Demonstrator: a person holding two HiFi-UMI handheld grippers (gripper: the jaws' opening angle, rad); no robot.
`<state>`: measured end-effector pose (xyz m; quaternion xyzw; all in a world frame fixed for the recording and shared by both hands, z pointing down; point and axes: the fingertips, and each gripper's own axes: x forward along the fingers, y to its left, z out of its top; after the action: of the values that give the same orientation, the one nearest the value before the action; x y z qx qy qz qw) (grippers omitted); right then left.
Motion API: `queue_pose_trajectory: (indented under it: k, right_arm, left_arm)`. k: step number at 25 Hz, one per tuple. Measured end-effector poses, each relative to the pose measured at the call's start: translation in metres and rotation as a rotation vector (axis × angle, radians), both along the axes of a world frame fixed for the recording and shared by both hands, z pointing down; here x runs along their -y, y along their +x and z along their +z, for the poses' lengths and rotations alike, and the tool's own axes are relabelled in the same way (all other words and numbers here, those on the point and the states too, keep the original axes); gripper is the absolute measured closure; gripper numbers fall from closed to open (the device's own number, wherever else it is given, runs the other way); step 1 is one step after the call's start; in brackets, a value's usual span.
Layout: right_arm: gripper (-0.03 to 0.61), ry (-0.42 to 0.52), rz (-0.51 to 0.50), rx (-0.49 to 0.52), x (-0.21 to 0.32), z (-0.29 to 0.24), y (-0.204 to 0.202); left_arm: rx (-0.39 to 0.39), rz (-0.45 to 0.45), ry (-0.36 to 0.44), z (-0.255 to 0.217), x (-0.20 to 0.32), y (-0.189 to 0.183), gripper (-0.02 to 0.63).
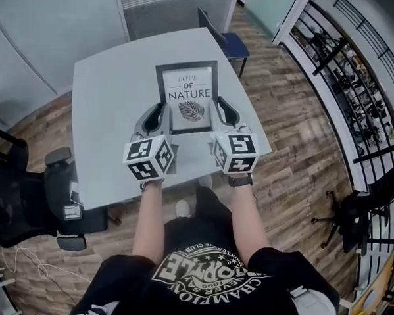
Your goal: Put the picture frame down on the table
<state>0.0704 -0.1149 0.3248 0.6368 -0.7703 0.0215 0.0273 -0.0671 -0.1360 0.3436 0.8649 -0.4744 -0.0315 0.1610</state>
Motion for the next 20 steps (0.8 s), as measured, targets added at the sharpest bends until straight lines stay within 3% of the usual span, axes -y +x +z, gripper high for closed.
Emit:
queue_pose_trajectory:
  k: [10,20]
  right_arm:
    - [0.508,-0.080,-0.029,0.025,0.094,0.043,0.016]
    - [0.505,-0.222,-0.084,-0.045,0.194,0.102,0.035]
  left_arm:
    - [0.050,-0.037,-0.057,0.035,0.088,0.015,0.548]
    - [0.091,-0.115,-0.180,0.091,0.175,0.037,0.548]
